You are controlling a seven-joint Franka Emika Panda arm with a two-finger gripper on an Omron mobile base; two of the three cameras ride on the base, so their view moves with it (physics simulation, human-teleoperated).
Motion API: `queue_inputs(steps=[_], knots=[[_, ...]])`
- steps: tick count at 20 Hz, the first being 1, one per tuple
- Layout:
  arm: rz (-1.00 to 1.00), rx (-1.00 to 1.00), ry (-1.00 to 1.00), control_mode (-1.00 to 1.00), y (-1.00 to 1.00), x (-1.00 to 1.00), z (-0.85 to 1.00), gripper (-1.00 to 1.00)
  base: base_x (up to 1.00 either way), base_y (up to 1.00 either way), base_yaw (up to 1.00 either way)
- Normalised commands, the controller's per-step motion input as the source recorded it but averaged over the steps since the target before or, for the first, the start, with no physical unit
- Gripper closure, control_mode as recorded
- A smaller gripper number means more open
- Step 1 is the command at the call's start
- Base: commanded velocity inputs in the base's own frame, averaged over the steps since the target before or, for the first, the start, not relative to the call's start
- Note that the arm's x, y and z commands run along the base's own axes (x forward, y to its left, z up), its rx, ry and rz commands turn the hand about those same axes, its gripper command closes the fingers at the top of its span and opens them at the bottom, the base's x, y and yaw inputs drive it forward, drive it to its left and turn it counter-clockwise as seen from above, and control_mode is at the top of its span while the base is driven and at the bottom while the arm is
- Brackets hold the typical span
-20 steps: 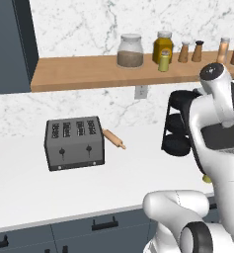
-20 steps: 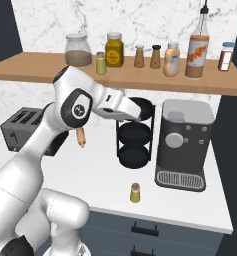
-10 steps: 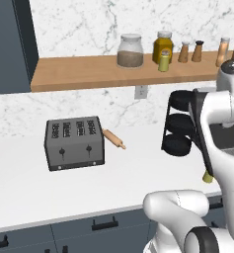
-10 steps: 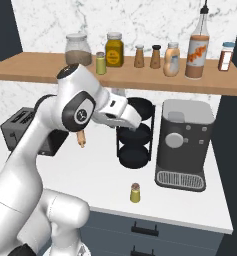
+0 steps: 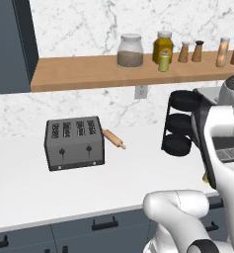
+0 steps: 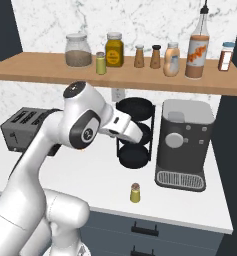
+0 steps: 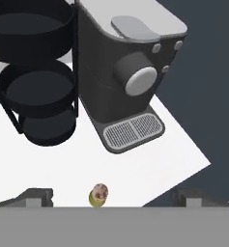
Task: Put the shaker and condiment bottle from the counter next to their counterparts in the cabinet.
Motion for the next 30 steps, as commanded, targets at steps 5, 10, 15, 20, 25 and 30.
queue_inputs(steps=[5, 10, 15, 20, 25, 30], knots=[[0.0, 0.13, -0.14, -1.0, 0.0, -0.05, -0.48, -1.0, 0.0, 0.0, 0.0], [0.0, 0.31, -0.07, -1.0, 0.0, -0.16, -0.32, -1.0, 0.0, 0.0, 0.0], [0.0, 0.18, 0.0, -1.0, 0.0, -0.08, -0.32, -1.0, 0.0, 0.0, 0.0], [0.0, 0.0, 0.02, -1.0, 0.0, 0.0, -0.18, -1.0, 0.0, 0.0, 0.0], [0.01, -0.04, 0.11, -1.0, 0.0, 0.0, 0.0, -1.0, 0.0, 0.0, 0.0], [0.06, -0.02, 0.16, -1.0, 0.0, -0.04, 0.0, -1.0, 0.0, 0.0, 0.0]])
